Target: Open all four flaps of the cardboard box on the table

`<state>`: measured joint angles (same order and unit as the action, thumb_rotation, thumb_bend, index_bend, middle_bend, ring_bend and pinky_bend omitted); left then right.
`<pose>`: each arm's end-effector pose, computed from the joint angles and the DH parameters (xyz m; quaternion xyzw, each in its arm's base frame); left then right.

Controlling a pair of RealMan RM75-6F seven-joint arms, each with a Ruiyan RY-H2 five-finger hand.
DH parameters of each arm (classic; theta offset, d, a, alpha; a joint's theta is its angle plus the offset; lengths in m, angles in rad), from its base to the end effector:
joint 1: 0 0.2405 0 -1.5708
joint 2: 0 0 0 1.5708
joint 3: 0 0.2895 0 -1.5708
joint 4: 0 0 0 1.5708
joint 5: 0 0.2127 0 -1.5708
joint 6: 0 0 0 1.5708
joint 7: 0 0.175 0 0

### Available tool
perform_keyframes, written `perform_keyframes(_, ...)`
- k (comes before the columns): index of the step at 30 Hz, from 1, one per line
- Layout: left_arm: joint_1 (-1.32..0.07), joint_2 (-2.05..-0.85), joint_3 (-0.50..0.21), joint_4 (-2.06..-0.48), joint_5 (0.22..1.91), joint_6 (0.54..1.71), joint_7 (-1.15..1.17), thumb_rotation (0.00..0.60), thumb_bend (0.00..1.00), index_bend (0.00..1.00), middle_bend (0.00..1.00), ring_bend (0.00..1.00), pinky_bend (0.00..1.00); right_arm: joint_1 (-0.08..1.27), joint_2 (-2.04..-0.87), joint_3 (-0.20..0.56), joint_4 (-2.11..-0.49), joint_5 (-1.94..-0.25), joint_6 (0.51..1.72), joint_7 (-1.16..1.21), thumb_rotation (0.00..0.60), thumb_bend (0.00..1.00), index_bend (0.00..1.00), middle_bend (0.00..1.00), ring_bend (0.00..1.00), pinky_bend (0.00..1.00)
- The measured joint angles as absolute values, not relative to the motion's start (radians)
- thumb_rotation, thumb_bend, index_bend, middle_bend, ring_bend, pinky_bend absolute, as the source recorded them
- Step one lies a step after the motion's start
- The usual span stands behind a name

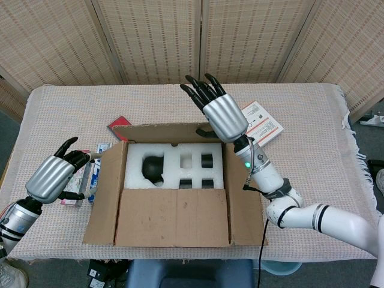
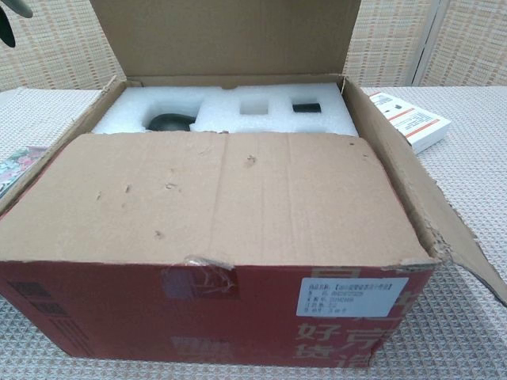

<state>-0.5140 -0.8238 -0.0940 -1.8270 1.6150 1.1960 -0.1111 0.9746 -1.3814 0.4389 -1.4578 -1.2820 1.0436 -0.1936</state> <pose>-0.1914 0.3227 0.2018 -0.7464 -0.2853 -0.4313 0.4189 -0.0116 -0.4733 0.1086 0.6853 -0.1973 0.5659 0.4136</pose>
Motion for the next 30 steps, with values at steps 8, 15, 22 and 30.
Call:
perform_keyframes(8,-0.512,-0.825,-0.092,-1.824,1.614,1.19,-0.114,0.414,0.29,0.23,0.38,0.32,0.0,1.033,-1.44,0.478,-1.281,-1.144,1.003,-0.24,0.6,0.12,0.0,0.05,0.12,0.0)
perform_keyframes(15,-0.51,-0.825,-0.093,-1.823,1.611,1.188,-0.112,0.414,0.29,0.23,0.38,0.32,0.0,1.041,-1.442,0.491,-1.263,-1.097,0.996,-0.233,0.6,0.12,0.0,0.05,0.13,0.0)
perform_keyframes(22,-0.509,-0.83,-0.097,-1.816,1.597,1.185,-0.114,0.413,0.29,0.23,0.38,0.32,0.0,0.982,-1.351,0.471,-1.459,-1.107,0.987,-0.175,0.6,0.12,0.0,0.07,0.2,0.0)
perform_keyframes(30,-0.505,-0.834,-0.104,-1.818,1.585,1.191,-0.111,0.414,0.29,0.23,0.38,0.32,0.0,0.869,-1.115,0.406,-1.837,-1.11,0.859,-0.012,0.583,0.12,0.0,0.12,0.15,0.0)
